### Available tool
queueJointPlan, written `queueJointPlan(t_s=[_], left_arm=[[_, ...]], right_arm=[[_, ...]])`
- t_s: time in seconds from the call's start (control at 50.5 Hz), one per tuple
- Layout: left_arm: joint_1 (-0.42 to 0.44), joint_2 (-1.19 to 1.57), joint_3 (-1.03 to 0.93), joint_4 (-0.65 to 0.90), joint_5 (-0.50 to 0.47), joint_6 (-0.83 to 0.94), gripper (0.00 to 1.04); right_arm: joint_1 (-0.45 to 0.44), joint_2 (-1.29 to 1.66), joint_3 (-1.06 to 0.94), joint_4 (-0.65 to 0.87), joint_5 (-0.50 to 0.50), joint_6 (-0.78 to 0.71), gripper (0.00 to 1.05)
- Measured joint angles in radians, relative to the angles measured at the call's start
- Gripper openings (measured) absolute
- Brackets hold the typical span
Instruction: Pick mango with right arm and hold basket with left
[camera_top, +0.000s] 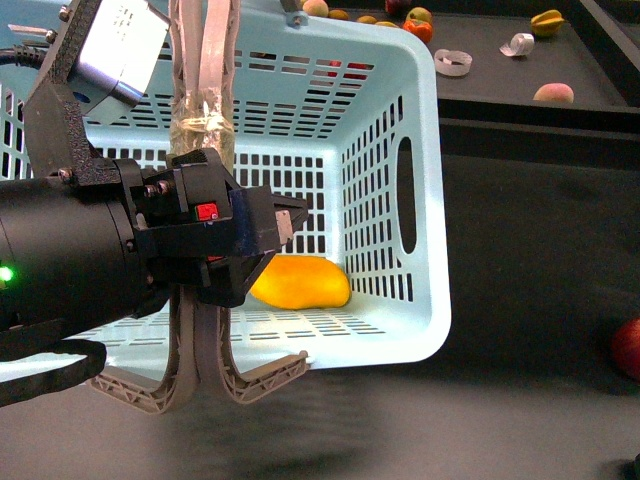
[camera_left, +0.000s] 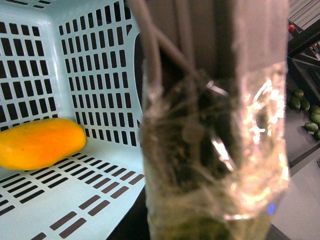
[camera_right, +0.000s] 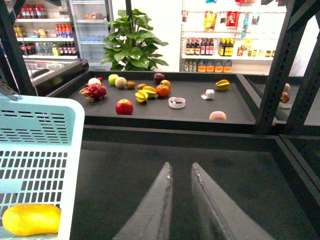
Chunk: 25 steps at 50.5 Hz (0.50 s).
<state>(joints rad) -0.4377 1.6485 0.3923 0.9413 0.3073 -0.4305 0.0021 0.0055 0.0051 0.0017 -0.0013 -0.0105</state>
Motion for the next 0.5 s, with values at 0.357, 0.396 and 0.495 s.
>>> queueJointPlan(t_s=[0.357,0.396,0.495], left_arm=[[0.026,0.13,0.142,0.069,-0.399,-0.086,0.16],[0.048,0.15,0.197,0.038,-0.455,-0.152,0.16],[0.089,0.187,0.28,-0.031,-0.523,-0.272,0.16]], right_arm=[[0.0,-0.001,0.0,0.0,0.0,0.0,0.81],[0.0,-0.001,0.0,0.0,0.0,0.0,0.89],[0.0,-0.001,0.0,0.0,0.0,0.001,0.98]])
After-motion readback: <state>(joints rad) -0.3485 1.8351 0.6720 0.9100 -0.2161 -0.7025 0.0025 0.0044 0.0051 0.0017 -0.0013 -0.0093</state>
